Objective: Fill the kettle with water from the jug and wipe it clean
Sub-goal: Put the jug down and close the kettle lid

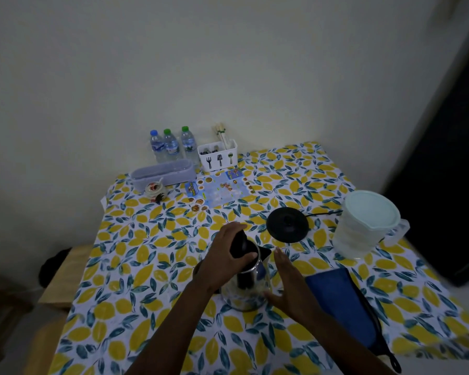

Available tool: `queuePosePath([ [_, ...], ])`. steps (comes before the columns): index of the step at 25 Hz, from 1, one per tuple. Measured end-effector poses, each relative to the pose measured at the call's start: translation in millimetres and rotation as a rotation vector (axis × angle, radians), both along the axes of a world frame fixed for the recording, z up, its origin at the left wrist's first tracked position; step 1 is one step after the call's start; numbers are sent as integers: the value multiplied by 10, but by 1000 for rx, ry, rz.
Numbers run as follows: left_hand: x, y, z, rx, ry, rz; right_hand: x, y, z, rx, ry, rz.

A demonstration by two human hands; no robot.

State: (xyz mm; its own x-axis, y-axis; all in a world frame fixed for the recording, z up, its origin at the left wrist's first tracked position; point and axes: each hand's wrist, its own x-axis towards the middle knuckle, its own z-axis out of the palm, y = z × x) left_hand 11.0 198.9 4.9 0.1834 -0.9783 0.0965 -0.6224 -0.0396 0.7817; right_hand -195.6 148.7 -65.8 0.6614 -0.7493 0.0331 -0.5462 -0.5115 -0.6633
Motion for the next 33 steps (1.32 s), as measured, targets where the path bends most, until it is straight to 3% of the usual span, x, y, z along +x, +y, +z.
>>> queuePosePath([
  [5, -62, -172, -162, 180, -402, -91, -32, -69, -26, 0, 60, 32],
  [7, -58, -194, -192, 220, -479, -104, -11, -52, -24, 23, 70, 54],
  [13, -39, -167, -268, 200, -338, 8, 42, -60, -14, 72, 61, 75],
  [25, -130, -214, -340, 117, -502, 113, 147, -63, -380, 192, 57, 45],
  [33, -151, -195, -365, 90, -494, 104, 52, -78, -267, 88, 45, 53],
])
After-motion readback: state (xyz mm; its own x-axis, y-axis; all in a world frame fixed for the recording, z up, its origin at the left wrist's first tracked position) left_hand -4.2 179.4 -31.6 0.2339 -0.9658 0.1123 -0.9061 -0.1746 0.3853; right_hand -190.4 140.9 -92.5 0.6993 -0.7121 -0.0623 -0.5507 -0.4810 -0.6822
